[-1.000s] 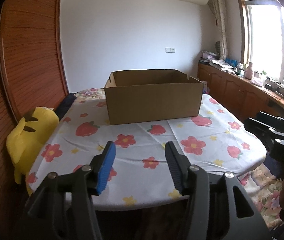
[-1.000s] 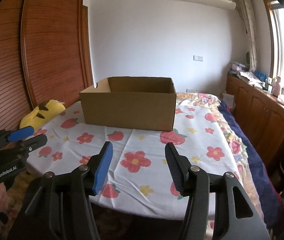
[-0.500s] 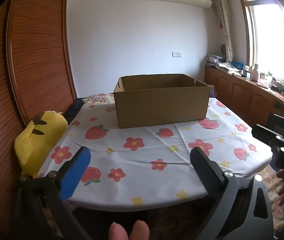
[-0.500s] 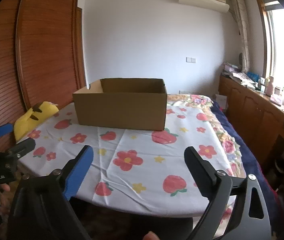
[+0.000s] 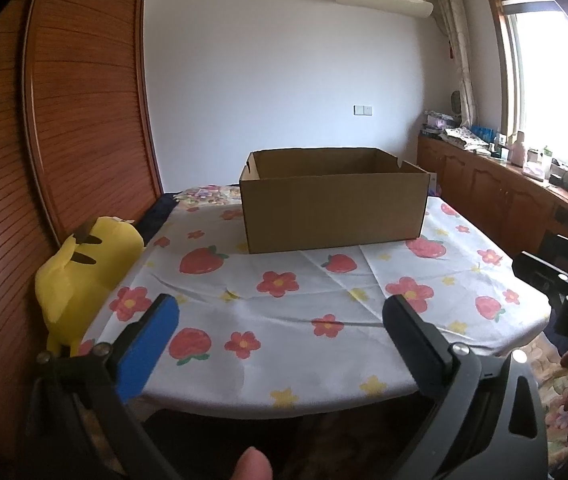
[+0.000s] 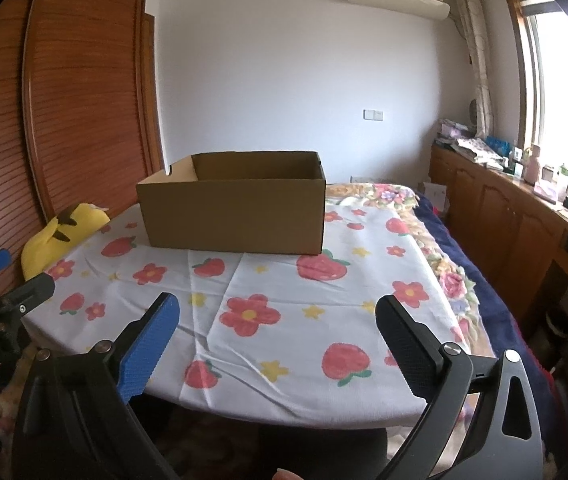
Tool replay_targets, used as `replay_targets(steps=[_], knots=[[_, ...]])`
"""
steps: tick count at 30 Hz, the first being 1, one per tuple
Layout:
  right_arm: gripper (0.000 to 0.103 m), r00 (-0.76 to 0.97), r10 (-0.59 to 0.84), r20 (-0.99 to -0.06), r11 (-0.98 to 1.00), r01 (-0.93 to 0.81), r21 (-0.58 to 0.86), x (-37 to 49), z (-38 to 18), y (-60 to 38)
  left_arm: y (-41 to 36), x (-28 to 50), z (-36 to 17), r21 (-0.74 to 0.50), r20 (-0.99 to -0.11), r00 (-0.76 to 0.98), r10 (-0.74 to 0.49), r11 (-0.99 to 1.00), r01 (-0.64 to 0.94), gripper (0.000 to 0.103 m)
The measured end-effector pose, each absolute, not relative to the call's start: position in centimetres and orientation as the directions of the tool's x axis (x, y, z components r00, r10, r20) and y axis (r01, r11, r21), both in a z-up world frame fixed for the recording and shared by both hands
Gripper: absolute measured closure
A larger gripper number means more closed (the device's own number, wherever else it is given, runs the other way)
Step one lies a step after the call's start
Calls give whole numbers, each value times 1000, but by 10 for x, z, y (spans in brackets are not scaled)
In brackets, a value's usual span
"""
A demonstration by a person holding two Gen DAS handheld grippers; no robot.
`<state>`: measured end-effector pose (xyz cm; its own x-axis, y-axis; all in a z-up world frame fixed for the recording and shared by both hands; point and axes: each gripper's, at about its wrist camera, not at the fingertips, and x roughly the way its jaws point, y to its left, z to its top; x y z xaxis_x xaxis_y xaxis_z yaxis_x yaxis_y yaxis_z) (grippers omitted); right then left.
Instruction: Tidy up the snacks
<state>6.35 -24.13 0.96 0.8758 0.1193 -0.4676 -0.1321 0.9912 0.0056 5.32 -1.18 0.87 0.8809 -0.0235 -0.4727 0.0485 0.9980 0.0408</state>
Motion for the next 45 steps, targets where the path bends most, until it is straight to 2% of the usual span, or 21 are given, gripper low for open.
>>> replay_targets(steps=[45], knots=[[3,880,109,-463,993,-121,4,61,11,-244,-7,52,11,32,-468,884,-19,999,38,0]])
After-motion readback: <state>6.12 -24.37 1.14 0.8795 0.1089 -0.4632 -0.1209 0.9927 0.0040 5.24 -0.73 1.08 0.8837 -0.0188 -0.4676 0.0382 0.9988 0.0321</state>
